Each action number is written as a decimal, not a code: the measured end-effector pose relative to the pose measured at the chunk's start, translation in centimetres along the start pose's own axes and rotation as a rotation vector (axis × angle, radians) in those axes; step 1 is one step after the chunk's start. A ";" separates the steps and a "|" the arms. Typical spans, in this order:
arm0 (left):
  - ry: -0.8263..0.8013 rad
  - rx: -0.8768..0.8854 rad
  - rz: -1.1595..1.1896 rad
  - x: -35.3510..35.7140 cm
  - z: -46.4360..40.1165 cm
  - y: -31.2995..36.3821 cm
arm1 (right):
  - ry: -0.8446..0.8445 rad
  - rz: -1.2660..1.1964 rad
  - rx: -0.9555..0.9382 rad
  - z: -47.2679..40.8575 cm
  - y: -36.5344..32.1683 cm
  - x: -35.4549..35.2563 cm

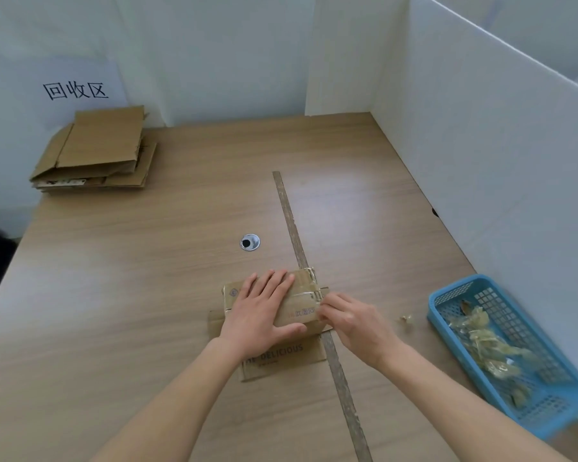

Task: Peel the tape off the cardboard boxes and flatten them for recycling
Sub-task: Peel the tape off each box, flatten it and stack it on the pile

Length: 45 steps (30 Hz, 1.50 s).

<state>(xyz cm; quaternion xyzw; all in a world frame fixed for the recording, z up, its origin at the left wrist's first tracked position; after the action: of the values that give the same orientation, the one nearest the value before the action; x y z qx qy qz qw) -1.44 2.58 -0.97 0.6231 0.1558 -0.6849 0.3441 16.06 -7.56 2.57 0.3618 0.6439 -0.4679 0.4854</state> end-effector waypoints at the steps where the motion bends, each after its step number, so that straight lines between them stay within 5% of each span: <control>1: 0.003 0.004 0.004 0.0 0.0 0.0 | -0.010 -0.020 0.008 0.0 0.1 0.1; 12: -0.006 0.043 0.033 0.0 0.2 0.1 | -0.248 0.071 -0.193 -0.5 0.8 -0.1; 17: -0.008 0.040 0.033 0.1 0.1 0.1 | -0.177 0.020 -0.154 0.1 0.2 -1.1; 28: 0.009 0.045 0.017 0.3 0.1 0.2 | -0.055 0.377 -0.282 0.3 -1.0 -1.2; 35: -0.004 0.073 0.041 0.2 0.2 -0.2 | -0.370 0.020 -0.169 -0.5 0.4 -0.3; 41: -0.007 0.060 0.022 0.4 0.3 0.1 | -0.248 -0.559 0.182 0.8 2.1 0.1; 45: -0.001 0.055 0.013 0.4 0.2 0.0 | -0.112 -0.651 0.345 2.0 1.8 1.2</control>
<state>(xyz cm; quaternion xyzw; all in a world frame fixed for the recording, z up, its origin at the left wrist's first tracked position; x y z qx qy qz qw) -1.57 2.29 -1.33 0.6329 0.1325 -0.6871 0.3313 17.96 -8.97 0.81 0.1882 0.6093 -0.7185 0.2777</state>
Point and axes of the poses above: each hand's wrist, its own z-axis away from the middle knuckle, its own x-axis out of the palm, y = z × x, the point moved 4 cm from there along -z, towards the middle knuckle, and after that the axes turned 7 degrees about -y, right-handed, at the moved point
